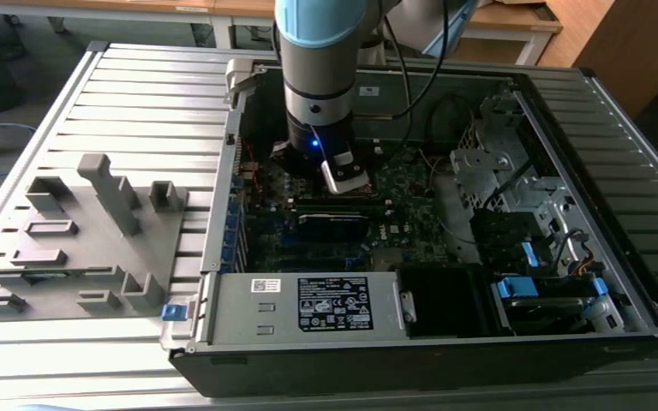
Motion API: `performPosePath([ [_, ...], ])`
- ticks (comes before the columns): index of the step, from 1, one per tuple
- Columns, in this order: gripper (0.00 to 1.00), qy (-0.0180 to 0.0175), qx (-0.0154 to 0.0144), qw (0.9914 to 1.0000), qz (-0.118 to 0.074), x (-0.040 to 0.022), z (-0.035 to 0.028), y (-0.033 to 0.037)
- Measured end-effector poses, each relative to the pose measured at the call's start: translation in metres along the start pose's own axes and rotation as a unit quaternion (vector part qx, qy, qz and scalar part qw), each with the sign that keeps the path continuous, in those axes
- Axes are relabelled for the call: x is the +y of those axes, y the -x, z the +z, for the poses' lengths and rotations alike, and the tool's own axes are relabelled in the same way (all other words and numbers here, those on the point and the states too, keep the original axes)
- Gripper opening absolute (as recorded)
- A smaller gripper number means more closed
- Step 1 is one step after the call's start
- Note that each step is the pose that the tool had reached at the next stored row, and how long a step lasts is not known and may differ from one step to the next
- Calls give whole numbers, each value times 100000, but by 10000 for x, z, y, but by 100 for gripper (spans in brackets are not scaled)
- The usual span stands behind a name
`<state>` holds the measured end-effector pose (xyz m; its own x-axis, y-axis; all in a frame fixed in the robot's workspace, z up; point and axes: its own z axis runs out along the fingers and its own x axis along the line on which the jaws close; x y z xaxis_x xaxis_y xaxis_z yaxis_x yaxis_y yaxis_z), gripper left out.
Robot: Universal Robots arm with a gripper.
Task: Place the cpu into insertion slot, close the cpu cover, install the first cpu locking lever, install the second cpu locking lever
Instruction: 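Install the second cpu locking lever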
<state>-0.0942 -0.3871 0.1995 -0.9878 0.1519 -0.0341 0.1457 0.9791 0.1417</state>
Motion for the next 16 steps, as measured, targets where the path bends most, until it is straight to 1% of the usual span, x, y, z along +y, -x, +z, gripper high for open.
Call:
performPosePath([
  [1, 11, 148, 21, 100000, 11, -3, 3, -2],
  [2, 11, 224, 34, 100000, 19, -6, 7, -4],
  [6, 11, 396, 56, 99999, 20, -18, 23, -17],
  [14, 11, 459, 74, 99999, 28, -42, 58, -76],
  [16, 11, 467, 78, 99999, 28, -42, 58, -78],
])
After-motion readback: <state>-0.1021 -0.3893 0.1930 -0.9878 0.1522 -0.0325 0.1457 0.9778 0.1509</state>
